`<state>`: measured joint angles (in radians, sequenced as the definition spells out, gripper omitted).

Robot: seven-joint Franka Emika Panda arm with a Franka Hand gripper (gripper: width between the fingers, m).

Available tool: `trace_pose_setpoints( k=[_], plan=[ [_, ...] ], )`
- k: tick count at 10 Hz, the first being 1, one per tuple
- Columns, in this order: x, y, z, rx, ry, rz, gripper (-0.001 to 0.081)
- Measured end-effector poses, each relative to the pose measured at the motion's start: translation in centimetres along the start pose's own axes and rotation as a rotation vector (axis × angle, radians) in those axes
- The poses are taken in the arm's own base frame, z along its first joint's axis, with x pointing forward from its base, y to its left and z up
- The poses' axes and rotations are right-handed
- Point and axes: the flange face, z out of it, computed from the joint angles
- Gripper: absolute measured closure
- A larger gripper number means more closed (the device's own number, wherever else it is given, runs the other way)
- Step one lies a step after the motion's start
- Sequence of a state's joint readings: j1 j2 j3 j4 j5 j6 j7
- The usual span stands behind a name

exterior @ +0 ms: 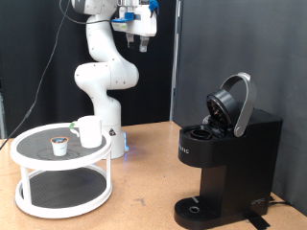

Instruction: Make a cup of coffee with the keurig machine

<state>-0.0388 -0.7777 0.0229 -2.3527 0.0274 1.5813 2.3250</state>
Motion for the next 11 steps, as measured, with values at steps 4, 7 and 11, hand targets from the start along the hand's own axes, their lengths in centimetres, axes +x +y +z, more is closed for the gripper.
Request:
trace_pose_setpoints(
  k=[4, 7, 11],
  plan=[
    [2.6, -2.3, 0.0, -0.003, -0.006, 0.035, 0.0072],
    [6.7, -5.4, -0.1, -0.012, -0.028, 0.055, 0.0072],
    [7.9, -6.3, 0.2, -0.016, -0.027, 0.049, 0.0072]
  ],
)
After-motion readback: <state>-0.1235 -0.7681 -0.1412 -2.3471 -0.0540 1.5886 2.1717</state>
